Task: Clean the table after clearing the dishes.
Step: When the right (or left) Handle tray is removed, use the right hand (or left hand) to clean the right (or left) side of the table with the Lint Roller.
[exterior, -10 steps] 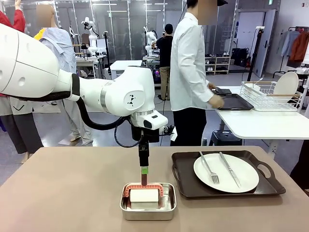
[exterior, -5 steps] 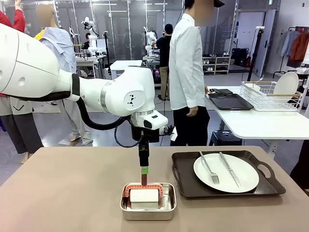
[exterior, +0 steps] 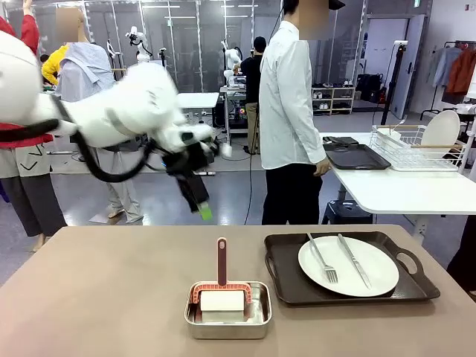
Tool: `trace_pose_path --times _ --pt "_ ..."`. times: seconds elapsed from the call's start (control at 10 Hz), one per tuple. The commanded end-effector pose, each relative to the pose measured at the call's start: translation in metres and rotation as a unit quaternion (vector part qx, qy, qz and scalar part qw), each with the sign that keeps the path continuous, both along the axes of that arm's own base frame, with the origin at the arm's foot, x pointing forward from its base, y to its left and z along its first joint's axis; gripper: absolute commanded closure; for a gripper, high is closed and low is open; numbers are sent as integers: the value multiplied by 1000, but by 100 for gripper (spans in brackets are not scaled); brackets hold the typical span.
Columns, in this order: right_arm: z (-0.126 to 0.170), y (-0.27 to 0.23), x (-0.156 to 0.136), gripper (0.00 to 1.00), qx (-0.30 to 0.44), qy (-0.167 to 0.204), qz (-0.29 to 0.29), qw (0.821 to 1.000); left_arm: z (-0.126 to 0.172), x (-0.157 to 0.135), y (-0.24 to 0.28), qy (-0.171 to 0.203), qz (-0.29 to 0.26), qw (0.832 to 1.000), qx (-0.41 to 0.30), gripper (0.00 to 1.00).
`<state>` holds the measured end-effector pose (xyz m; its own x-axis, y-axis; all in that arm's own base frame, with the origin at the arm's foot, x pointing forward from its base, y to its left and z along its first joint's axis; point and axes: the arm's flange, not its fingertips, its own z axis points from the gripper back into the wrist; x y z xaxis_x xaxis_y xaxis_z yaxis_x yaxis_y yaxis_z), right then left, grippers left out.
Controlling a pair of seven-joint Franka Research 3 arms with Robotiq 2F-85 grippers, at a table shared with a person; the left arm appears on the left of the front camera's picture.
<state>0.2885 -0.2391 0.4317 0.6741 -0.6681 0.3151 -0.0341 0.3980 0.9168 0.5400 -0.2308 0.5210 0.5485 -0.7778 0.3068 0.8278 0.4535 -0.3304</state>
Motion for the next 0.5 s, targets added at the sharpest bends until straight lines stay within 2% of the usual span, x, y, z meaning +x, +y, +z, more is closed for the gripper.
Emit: trace_pose_path --times 0.0,0.1,0.2,0.3,0.4 --pt "3 1 -1 0 4 -8 -2 1000 -1 -33 94 6 163 981 -101 0" --pt "3 1 -1 0 4 -8 -2 1000 1 -49 170 13 266 949 -171 0" --pt "3 1 -1 0 4 -8 -2 1000 0 -63 218 23 321 922 -217 0" --pt "3 1 -1 0 4 -8 -2 1000 -7 -78 275 20 395 888 -237 0" --pt "3 1 -1 0 4 -8 -2 1000 -16 -95 326 21 441 857 -265 0"
